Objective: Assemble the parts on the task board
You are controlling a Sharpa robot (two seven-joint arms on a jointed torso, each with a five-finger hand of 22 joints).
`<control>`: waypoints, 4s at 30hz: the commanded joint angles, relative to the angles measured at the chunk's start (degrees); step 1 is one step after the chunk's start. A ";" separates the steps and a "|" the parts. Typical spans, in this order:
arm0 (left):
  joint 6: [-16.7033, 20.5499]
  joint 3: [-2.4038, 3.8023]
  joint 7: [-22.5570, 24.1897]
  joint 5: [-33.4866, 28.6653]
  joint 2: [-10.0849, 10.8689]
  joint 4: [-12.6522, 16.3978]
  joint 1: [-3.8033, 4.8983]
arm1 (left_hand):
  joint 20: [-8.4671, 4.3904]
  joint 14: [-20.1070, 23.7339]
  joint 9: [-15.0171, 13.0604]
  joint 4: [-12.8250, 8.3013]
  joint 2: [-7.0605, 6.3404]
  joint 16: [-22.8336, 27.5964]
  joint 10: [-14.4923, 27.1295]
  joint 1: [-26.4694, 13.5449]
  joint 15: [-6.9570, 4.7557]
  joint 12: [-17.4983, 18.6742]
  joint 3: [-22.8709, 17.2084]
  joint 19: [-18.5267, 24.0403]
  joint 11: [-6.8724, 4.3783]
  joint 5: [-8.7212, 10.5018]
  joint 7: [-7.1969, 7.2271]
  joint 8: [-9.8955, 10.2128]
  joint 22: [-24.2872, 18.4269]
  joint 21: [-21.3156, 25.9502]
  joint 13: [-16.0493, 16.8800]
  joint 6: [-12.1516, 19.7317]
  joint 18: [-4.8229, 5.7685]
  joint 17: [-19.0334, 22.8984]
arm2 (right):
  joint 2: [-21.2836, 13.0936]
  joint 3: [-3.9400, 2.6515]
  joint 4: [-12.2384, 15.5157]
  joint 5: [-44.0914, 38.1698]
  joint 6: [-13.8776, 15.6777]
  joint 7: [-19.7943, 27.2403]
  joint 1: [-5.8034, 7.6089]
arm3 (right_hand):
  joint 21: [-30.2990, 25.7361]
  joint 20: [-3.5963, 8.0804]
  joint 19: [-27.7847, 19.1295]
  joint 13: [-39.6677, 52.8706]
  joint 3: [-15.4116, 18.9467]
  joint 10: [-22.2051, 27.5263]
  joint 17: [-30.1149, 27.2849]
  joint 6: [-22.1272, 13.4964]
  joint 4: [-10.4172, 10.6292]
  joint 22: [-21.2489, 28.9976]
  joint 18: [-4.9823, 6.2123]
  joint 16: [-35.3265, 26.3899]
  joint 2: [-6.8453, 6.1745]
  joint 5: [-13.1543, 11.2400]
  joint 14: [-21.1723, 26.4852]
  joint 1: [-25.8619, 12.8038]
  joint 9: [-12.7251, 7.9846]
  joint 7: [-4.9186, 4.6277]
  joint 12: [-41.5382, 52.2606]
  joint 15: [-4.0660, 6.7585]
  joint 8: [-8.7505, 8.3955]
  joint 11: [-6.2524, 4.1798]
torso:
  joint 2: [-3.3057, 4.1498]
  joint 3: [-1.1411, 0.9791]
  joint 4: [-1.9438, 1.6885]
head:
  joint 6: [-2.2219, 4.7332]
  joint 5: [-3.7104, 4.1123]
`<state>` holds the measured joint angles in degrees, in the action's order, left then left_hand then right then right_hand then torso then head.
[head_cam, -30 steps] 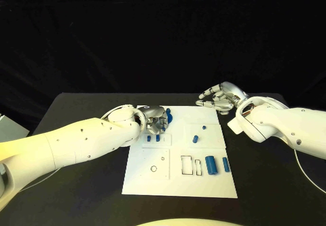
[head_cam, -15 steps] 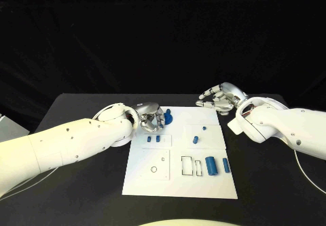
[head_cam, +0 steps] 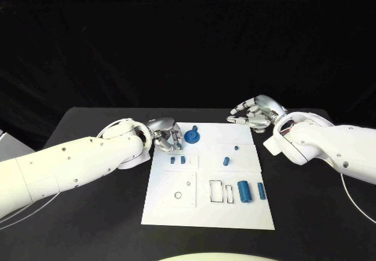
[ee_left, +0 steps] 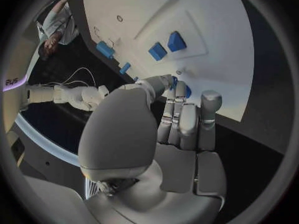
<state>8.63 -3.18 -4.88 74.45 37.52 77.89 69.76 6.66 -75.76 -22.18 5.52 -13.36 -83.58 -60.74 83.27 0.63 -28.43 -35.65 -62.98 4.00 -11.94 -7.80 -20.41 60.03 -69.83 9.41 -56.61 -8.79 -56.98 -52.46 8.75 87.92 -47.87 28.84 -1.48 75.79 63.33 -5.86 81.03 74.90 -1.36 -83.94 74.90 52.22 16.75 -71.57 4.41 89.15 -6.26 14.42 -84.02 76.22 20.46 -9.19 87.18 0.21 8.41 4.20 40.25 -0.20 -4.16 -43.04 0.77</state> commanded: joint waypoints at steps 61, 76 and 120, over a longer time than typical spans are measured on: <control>-5.58 -1.31 -1.75 1.41 -3.43 -3.45 -0.11 | -0.12 -0.44 -0.37 -0.88 0.11 -0.20 -1.09 -1.24 -0.28 0.94 0.43 -0.46 -0.13 0.35 0.19 0.71 0.10 -0.19 0.41 -0.68 1.06 -0.30 | -0.07 0.00 0.14 -0.34 -0.56 0.41 -0.11 | -0.36 0.07 -0.21 12.37 0.20 -3.35 11.95 -0.12 -0.11 -0.02 0.99 -0.30 0.57 0.32 -5.21 -0.18 0.02 0.09 -0.04 -0.25 0.33 0.14 | 0.05 -0.05 0.17 | -0.38 -0.09; -4.96 -1.35 -2.16 1.54 -3.17 -3.15 -0.11 | -0.07 -0.11 0.39 -1.30 -0.20 -0.28 -0.75 -1.80 -0.16 1.86 0.52 -0.16 -0.08 0.34 -0.30 4.28 -0.16 0.21 1.11 3.61 0.99 -0.05 | -0.04 0.00 -0.03 -0.34 -0.54 0.47 -0.11 | -0.51 0.09 -0.21 12.28 0.23 -3.26 11.83 -0.11 -0.11 0.02 1.01 -0.35 0.63 0.32 -5.18 -0.10 0.03 0.11 -0.13 -0.22 0.41 0.12 | 0.05 0.02 0.09 | -0.40 -0.04; 0.48 0.17 0.78 -4.60 2.37 -1.28 -0.15 | 0.27 6.58 1.82 -1.68 -0.92 2.77 2.28 -1.99 0.63 3.38 1.09 7.51 0.94 0.13 -0.58 9.21 -8.01 7.05 3.65 9.34 -0.80 10.83 | -0.43 0.06 -1.58 -6.16 -3.48 1.01 -0.35 | -15.89 0.79 -4.82 -34.74 -6.25 23.50 2.25 0.41 0.21 9.34 3.24 -5.34 -1.76 -0.53 -2.57 11.07 -0.05 0.42 -53.37 0.31 1.09 -0.26 | 0.00 0.00 0.16 | 0.23 0.18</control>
<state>7.02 -3.16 -6.46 74.37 39.58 76.33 69.57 6.75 -70.50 -20.29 4.11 -14.07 -81.52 -59.11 80.83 1.02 -25.34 -34.52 -56.95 4.71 -11.77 -8.33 -10.92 53.48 -64.02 13.01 -46.74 -8.79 -48.23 -52.83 8.79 86.40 -49.47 27.93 -1.55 75.54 47.79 -5.14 76.20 44.82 -6.19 -60.97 74.90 52.20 16.61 -62.38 7.08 84.05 -7.20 14.27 -84.14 85.93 20.52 -8.45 38.89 0.33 9.53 4.61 40.24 -0.22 -4.06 -42.95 0.91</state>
